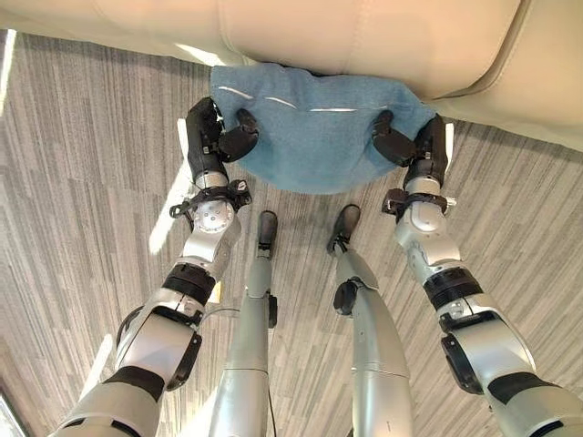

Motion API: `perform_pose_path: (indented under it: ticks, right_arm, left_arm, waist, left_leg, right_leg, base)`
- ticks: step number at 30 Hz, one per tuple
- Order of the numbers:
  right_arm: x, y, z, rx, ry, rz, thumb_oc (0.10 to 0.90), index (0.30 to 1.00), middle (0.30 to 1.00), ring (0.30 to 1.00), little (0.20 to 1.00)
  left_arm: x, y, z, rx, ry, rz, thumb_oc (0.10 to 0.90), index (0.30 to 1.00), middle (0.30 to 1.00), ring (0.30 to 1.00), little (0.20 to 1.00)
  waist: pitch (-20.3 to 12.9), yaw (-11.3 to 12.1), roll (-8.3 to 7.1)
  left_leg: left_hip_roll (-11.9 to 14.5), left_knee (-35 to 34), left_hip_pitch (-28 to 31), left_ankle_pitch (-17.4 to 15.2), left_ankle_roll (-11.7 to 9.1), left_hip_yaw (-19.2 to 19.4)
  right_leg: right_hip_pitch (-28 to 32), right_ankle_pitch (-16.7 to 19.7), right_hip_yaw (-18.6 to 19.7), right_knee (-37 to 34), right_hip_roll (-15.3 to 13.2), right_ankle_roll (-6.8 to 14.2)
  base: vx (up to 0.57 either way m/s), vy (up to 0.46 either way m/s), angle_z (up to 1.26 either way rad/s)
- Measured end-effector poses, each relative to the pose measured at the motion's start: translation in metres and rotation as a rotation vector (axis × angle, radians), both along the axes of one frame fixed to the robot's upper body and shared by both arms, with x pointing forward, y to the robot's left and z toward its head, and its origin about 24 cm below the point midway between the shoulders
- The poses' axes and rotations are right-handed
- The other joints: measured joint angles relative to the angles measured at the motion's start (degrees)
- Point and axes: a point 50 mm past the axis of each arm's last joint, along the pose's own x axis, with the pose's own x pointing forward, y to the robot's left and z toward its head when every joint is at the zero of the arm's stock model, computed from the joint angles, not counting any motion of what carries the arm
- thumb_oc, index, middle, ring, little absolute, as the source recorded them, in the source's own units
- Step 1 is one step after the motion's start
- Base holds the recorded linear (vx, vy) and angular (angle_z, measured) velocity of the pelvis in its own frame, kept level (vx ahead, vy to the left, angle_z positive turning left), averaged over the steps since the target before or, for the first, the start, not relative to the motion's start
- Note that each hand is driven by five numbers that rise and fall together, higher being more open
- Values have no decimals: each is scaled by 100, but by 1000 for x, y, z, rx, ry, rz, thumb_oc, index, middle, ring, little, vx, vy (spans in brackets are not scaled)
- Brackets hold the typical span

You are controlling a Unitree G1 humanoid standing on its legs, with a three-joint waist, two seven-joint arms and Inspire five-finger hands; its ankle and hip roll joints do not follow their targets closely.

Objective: Pick up all the scattered cushions and arrange them neatly on the sofa.

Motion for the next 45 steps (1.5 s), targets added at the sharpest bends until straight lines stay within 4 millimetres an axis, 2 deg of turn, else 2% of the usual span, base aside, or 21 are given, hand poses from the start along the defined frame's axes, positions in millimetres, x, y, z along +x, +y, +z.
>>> perform_pose_path:
  ticks: [3,4,5,7,9,10,11,15,16,18,19,20,26,28,31,34,36,39,41,42,45]
  right_arm:
    - [-13,0,-22,6,31,42,400,300,300,300,300]
    - [-21,3,-38,13,61,69,400,300,300,300,300]
    - [-27,1,-45,23,64,74,400,300,300,300,300]
    - [-35,-1,-48,41,47,87,400,300,300,300,300]
    - [-38,-4,-55,71,65,78,400,300,300,300,300]
    - [-41,-3,-64,78,93,77,400,300,300,300,300]
    - [-55,-4,-81,92,125,86,400,300,300,300,300]
    - [-73,-15,-98,94,159,69,400,300,300,300,300]
    - [-86,-22,-111,86,197,57,400,300,300,300,300]
    - [-101,-28,-121,90,219,49,400,300,300,300,300]
    - [-104,-30,-124,86,226,43,400,300,300,300,300]
    - [-107,-34,-125,83,228,28,400,300,300,300,300]
    - [-125,-41,-131,-16,257,23,400,300,300,300,300]
    - [-132,-41,-130,-79,255,39,400,300,300,300,300]
    - [-135,-44,-131,-100,263,32,400,300,300,300,300]
    - [-136,-45,-132,-97,268,30,400,300,300,300,300]
    - [-136,-43,-133,-98,274,38,400,300,300,300,300]
    - [-136,-41,-135,-104,286,49,400,300,300,300,300]
    - [-138,-42,-138,-104,302,49,400,300,300,300,300]
    - [-144,-43,-145,-108,331,53,400,300,300,300,300]
    - [-151,-51,-149,-124,357,39,400,300,300,300,300]
  left_arm:
    - [-13,8,-22,-20,27,-15,400,300,300,300,300]
    - [-20,11,-36,-25,56,-17,400,300,300,300,300]
    - [-25,11,-42,-30,63,-25,400,300,300,300,300]
    - [-33,8,-44,-41,40,-55,400,300,300,300,300]
    - [-41,9,-47,-56,35,-66,400,300,300,300,300]
    - [-44,7,-56,-60,60,-69,400,300,300,300,300]
    - [-55,7,-73,-85,98,-78,400,300,300,300,300]
    - [-68,5,-91,-86,144,-110,400,300,300,300,300]
    - [-78,4,-107,-77,193,-134,400,300,300,300,300]
    - [-90,2,-118,-65,223,-171,400,300,300,300,300]
    - [-94,1,-121,-62,231,-185,400,300,300,300,300]
    - [-97,1,-122,-53,231,-203,400,300,300,300,300]
    - [-111,6,-136,-46,286,-221,400,300,300,300,300]
    - [-119,9,-140,-44,300,-221,400,300,300,300,300]
    - [-124,8,-144,-48,313,-232,400,300,300,300,300]
    - [-127,7,-145,-48,314,-234,400,300,300,300,300]
    - [-129,9,-147,-48,322,-229,400,300,300,300,300]
    - [-132,12,-150,-53,334,-219,400,300,300,300,300]
    - [-136,11,-154,-63,348,-226,400,300,300,300,300]
    - [-143,11,-162,-70,382,-228,400,300,300,300,300]
    - [-149,4,-171,-94,424,-256,400,300,300,300,300]
  waist:
    - [75,14,22]
    - [37,16,34]
    - [-103,-5,65]
    - [-124,-6,87]
    - [173,-60,72]
    - [77,-68,66]
    - [-167,-132,59]
    - [-168,-233,51]
    - [-170,-302,50]
    - [-201,-309,39]
    - [-306,-322,22]
    - [-429,-434,1]
    - [-438,-493,-19]
    - [-544,-497,-11]
    - [-760,-537,58]
    - [-851,-635,44]
    - [-874,-585,29]
    - [-974,-582,45]
    - [-1019,-554,112]
    - [-1123,-445,104]
    - [-1208,-437,216]
  left_leg:
    - [-2,-108,582,-1,1,59]
    - [-28,-127,922,-4,6,115]
    - [-44,-121,961,-94,119,130]
    - [-76,-116,1064,-134,183,145]
    - [-81,-94,1625,-160,212,188]
    - [-82,-104,1687,-168,223,185]
    - [-79,-175,1905,-320,277,199]
    - [-42,-319,2570,-327,283,225]
    - [1,-546,3141,-339,285,247]
    - [65,-730,3596,-378,302,291]
    - [76,-782,3644,-378,302,308]
    - [101,-833,3720,-378,301,336]
    - [212,-1217,4863,-406,306,816]
    - [243,-1419,5277,-429,330,1012]
    - [329,-1620,5502,-477,345,1251]
    - [302,-1648,5681,-481,344,1425]
    - [323,-1651,5794,-513,323,1659]
    - [418,-1650,5825,-525,316,1874]
    - [564,-1649,5866,-584,227,1876]
    - [604,-1648,5934,-595,205,1867]
    - [714,-1360,5780,-580,185,1643]
  right_leg:
    - [514,-22,79,-4,-5,13]
    - [815,-64,96,41,-35,73]
    - [834,-191,120,104,-66,162]
    - [897,-262,182,198,-96,166]
    - [1469,-279,202,205,-99,171]
    - [1516,-285,210,194,-93,177]
    - [1691,-427,239,184,-90,317]
    - [2351,-444,229,44,-37,329]
    - [2887,-475,225,-138,24,360]
    - [3329,-473,248,-359,114,371]
    - [3362,-472,250,-407,128,373]
    - [3447,-464,239,-486,158,381]
    - [4481,-292,545,-1127,479,415]
    - [4779,-248,775,-1315,579,435]
    - [4817,-219,997,-1370,688,480]
    - [4891,-150,1245,-1440,751,497]
    - [4915,-103,1423,-1465,819,483]
    - [4925,-51,1314,-1597,844,529]
    - [4932,-159,914,-1548,837,527]
    - [4975,-133,801,-1538,877,422]
    - [5119,-165,666,-1644,926,344]
  base:
    - [-17,7,-1]
    - [0,0,0]
    - [87,-28,7]
    - [87,-40,6]
    - [93,-24,-1]
    - [151,-40,-6]
    - [148,-50,-9]
    - [188,-36,-7]
    - [173,-19,-18]
    - [161,-8,-23]
    - [183,5,-14]
    - [174,12,-12]
    - [148,54,-43]
    - [140,94,-62]
    - [73,47,-43]
    - [73,4,-47]
    - [37,-52,-58]
    - [89,-154,-33]
    - [71,-162,-13]
    - [58,-248,-12]
    - [25,-172,19]
